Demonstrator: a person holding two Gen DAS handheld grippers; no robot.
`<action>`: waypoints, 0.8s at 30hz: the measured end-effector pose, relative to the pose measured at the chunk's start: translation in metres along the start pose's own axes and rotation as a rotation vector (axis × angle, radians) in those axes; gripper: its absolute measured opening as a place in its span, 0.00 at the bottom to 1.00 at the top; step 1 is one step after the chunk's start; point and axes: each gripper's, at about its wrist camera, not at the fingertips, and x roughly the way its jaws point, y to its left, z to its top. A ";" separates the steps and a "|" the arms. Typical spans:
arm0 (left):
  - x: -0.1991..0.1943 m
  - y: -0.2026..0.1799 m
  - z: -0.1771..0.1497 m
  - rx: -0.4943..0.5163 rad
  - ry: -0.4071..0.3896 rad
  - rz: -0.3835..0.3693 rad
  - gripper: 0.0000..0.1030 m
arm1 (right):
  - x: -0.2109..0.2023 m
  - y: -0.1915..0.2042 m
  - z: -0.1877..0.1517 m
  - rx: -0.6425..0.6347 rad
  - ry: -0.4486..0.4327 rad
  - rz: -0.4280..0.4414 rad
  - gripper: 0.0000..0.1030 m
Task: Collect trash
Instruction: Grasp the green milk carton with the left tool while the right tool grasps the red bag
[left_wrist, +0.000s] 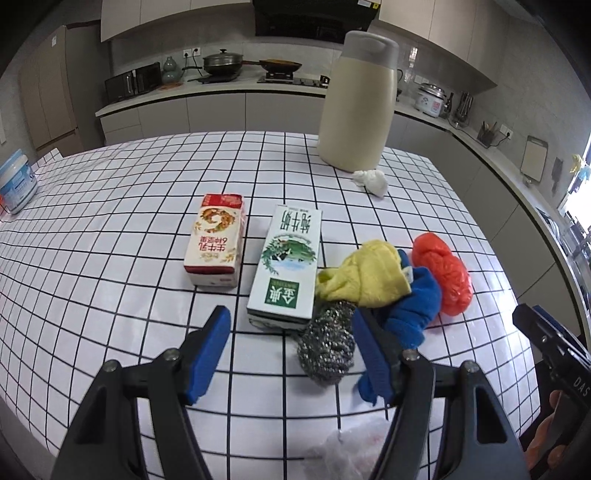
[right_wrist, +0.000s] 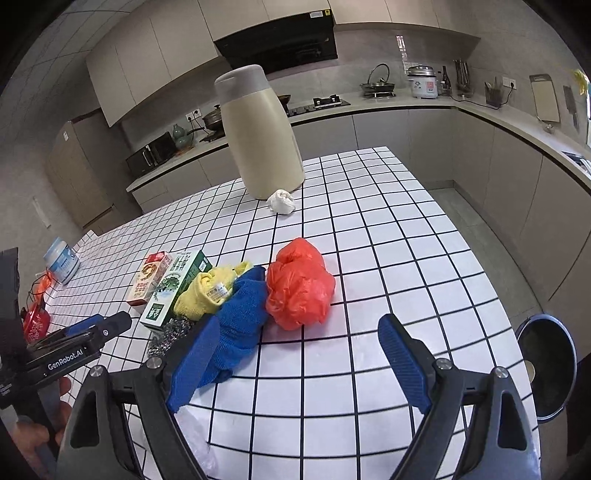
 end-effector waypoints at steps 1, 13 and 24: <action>0.005 0.000 0.002 0.004 -0.002 0.001 0.68 | 0.005 0.000 0.002 -0.001 0.003 -0.004 0.86; 0.059 0.008 0.027 0.031 0.024 -0.014 0.68 | 0.065 -0.001 0.023 0.012 0.049 -0.025 0.86; 0.086 0.010 0.030 0.060 0.064 -0.009 0.68 | 0.107 -0.001 0.031 0.009 0.090 -0.057 0.86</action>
